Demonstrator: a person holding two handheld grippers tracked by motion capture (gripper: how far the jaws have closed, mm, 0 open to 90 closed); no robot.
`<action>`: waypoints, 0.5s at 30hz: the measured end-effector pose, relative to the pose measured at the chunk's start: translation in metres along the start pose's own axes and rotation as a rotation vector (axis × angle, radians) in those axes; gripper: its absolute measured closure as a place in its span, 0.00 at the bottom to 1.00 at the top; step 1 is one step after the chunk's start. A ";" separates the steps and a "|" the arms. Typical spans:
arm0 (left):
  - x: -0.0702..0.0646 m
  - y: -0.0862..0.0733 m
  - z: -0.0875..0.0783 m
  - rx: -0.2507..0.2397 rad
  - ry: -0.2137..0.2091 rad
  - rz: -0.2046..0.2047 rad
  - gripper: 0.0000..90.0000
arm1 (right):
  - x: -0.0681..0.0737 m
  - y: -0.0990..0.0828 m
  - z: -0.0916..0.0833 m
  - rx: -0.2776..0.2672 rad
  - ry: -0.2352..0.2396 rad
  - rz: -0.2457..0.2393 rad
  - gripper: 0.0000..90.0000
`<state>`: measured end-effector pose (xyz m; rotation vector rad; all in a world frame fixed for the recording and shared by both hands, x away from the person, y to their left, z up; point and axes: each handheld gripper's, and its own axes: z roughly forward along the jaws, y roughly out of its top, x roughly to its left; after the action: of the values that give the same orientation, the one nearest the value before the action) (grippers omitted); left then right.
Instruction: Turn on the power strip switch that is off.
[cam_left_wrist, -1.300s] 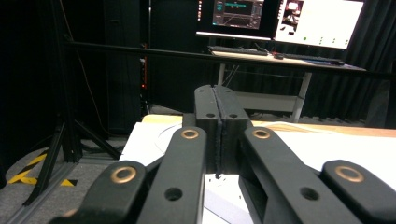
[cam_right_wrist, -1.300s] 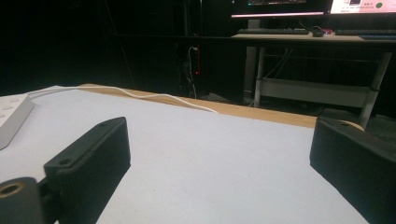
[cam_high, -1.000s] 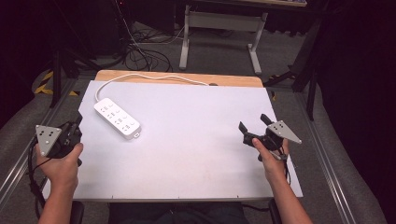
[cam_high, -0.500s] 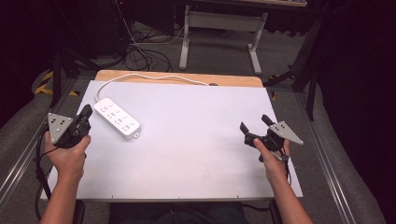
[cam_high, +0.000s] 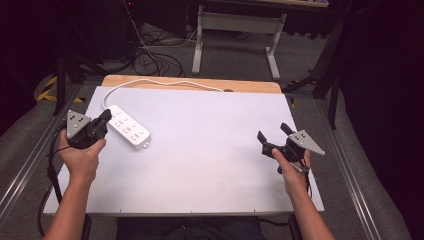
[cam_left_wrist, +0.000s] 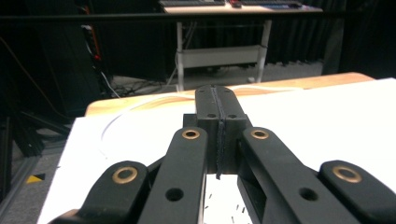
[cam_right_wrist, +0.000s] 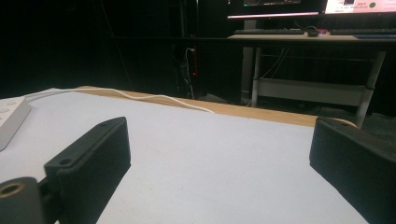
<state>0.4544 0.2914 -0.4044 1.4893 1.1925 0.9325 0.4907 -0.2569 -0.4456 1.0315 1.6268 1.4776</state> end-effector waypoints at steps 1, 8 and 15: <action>-0.001 0.001 0.004 0.010 -0.007 0.002 1.00 | 0.000 0.000 0.000 0.000 0.000 0.001 0.06; -0.003 0.002 0.022 0.055 -0.017 0.013 1.00 | -0.001 0.000 -0.001 -0.001 -0.002 0.001 0.06; -0.006 0.002 0.041 0.115 -0.021 0.033 1.00 | -0.002 0.000 -0.001 -0.002 -0.006 0.003 0.06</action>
<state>0.4922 0.2765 -0.4122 1.6108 1.2271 0.8811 0.4902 -0.2591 -0.4460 1.0363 1.6207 1.4762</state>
